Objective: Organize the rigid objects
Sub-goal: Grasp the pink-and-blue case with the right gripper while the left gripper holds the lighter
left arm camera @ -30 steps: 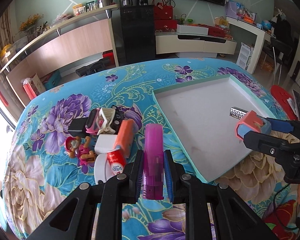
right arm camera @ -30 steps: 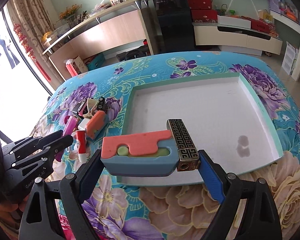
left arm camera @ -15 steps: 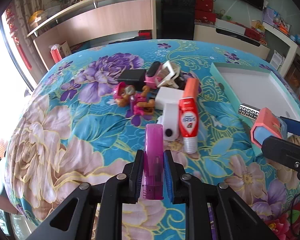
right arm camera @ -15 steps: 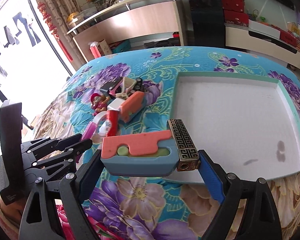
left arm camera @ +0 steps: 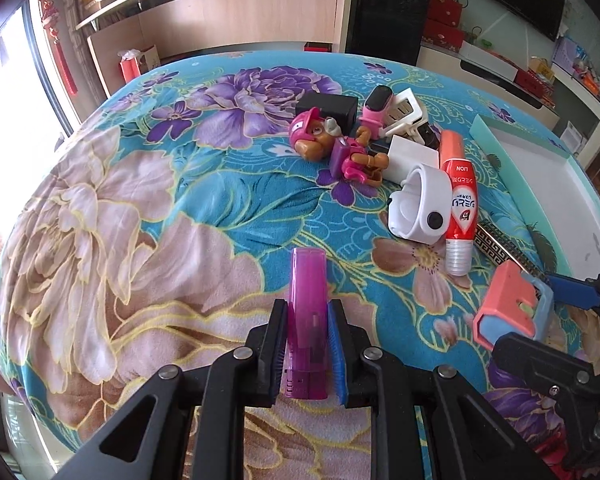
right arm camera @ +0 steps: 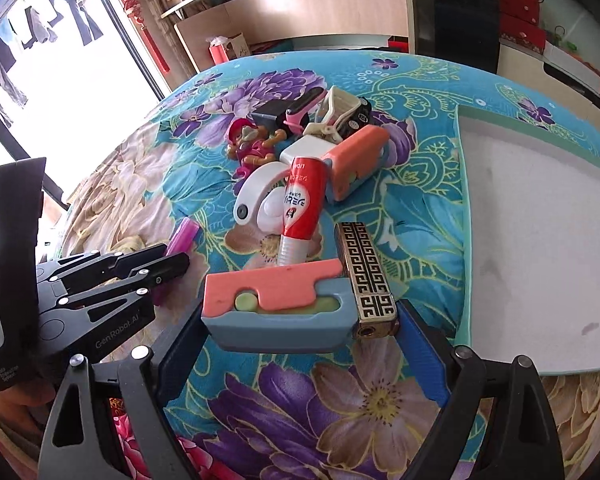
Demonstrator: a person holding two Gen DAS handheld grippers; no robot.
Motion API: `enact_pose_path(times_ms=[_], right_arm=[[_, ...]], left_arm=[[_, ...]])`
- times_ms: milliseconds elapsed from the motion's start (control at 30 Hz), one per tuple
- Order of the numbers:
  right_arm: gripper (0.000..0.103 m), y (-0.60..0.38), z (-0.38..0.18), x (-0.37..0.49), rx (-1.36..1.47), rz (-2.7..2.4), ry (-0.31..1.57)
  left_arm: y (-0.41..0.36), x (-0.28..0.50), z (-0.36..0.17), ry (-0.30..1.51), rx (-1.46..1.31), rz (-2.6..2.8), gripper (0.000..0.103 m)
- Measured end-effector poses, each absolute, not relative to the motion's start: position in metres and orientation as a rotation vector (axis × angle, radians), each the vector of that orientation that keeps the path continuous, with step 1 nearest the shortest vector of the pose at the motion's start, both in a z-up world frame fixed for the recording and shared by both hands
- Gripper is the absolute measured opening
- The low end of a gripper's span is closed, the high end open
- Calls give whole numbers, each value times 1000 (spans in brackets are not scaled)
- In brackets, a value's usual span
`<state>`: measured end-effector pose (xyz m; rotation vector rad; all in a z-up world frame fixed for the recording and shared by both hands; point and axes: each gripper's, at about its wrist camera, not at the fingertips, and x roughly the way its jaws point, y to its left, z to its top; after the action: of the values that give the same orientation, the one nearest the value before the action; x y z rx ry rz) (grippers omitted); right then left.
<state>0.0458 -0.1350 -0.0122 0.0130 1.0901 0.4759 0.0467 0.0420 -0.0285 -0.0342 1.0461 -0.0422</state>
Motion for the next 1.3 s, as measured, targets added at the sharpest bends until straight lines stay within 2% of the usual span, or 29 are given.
enact_pose_path(times_ms=[700, 1033, 1233, 1267, 1300], right_arm=[[91, -122, -16, 21, -95, 500, 1137], [91, -103, -31, 35, -147, 504, 1170], [79, -96, -33, 42, -206, 469, 1158], [73, -96, -33, 42, -216, 457, 1151], [73, -97, -32, 42, -215, 456, 1148]], left_arm=[[44, 41, -29, 1054, -57, -77, 22], [45, 42, -32, 1060, -76, -86, 22], [46, 43, -33, 1062, -78, -90, 22], [45, 43, -33, 1061, -76, -89, 22], [45, 43, -32, 1061, -74, -89, 21]])
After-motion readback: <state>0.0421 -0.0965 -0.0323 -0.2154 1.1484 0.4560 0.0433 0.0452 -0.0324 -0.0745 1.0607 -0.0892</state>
